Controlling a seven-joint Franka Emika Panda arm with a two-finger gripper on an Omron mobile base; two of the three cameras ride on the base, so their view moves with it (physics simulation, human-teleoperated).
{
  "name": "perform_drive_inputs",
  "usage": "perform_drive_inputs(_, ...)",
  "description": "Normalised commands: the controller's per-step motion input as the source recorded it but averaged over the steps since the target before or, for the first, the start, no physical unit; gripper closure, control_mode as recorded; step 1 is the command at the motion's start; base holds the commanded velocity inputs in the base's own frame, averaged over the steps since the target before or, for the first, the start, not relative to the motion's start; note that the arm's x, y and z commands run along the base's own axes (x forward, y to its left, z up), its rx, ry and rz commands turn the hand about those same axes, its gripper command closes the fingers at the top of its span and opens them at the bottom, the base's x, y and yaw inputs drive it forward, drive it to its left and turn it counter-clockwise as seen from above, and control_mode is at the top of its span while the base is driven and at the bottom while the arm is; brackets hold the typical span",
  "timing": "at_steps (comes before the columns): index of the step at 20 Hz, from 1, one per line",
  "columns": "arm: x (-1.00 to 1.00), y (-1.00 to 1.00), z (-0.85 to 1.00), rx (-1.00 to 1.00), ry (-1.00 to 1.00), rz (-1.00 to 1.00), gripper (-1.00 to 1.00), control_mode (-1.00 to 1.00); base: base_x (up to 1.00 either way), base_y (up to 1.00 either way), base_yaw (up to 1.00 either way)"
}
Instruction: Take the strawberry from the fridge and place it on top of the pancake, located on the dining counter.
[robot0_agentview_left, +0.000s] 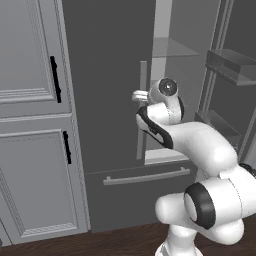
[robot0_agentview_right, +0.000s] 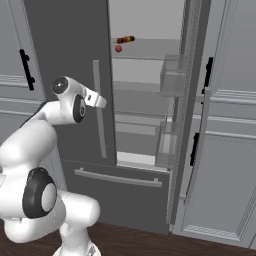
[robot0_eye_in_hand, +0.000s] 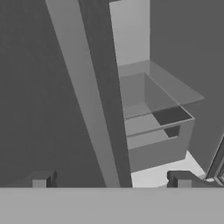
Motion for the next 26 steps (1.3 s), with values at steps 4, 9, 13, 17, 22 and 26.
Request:
perform_drive_inputs(4, 0.61, 0.07, 0.0, 0.0, 0.08, 0.09, -1.0, -1.0, 0.0, 0.0, 0.0)
perform_drive_inputs(9, 0.51, 0.0, 0.0, -0.02, 0.22, 0.11, -1.0, -1.0, 0.0, 0.0, 0.0)
perform_drive_inputs(13, 0.19, 0.0, 0.0, -0.05, 0.05, 0.0, -1.0, -1.0, 0.0, 0.0, 0.0)
perform_drive_inputs(17, 0.19, 0.01, 0.0, 0.0, -0.03, 0.0, -1.0, -1.0, 0.0, 0.0, 0.0)
perform_drive_inputs(22, 0.39, 0.02, 0.0, -0.02, 0.0, 0.0, -1.0, -1.0, 0.0, 0.0, 0.0)
perform_drive_inputs(26, 0.15, 0.03, -0.15, -0.04, -0.03, 0.0, -1.0, -1.0, 0.0, 0.0, 0.0)
